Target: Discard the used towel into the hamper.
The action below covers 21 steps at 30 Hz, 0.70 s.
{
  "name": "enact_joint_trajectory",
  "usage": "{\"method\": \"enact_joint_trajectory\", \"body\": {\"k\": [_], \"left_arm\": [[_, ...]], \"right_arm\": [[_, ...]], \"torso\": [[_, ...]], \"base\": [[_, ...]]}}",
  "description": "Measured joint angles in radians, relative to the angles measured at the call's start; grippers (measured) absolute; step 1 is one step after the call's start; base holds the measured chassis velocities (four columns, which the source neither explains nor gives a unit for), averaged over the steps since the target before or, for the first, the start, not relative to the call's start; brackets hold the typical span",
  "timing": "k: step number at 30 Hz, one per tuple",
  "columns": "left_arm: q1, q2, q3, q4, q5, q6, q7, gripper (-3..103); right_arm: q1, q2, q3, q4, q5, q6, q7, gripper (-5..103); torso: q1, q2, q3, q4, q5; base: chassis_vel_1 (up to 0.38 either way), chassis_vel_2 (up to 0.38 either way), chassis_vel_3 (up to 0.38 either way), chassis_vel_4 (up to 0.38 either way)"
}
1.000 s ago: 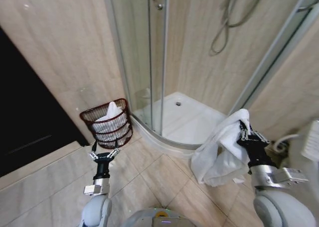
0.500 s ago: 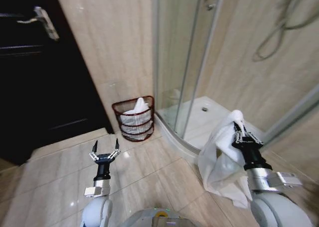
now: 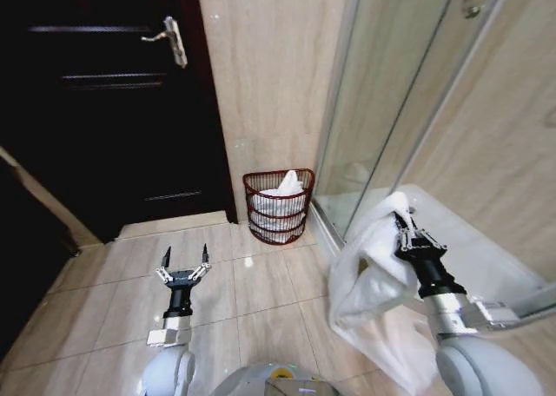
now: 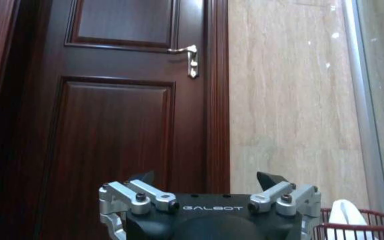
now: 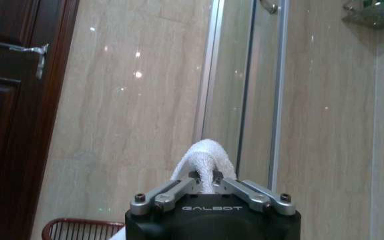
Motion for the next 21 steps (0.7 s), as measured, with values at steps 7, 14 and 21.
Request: {"method": "enact_joint_trajectory", "body": {"k": [7,14,21], "left_arm": [[-0.001,-0.004,0.002,-0.008,0.0,0.015,-0.01,100],[0.005,-0.007,0.006,-0.009,0.001,0.015,-0.012,100],[0.009,-0.006,0.009,-0.008,-0.011,-0.001,-0.01,100]], "right_arm": [[0.013,-0.008,0.004,0.0,0.004,-0.002,0.0,2],[-0.001,-0.009,0.015,0.0,0.006,0.011,-0.005,2],[0.0,-0.015,0.017,0.0,0.007,0.014,-0.011,2]], "torso": [[0.007,0.026,0.02,0.0002,0.0],[0.015,0.056,0.043,0.0002,-0.0001],[0.024,0.088,0.066,0.0002,0.0]], "base": [[0.0,0.0,0.0,0.0],[0.0,0.0,0.0,0.0],[0.0,0.0,0.0,0.0]]}}
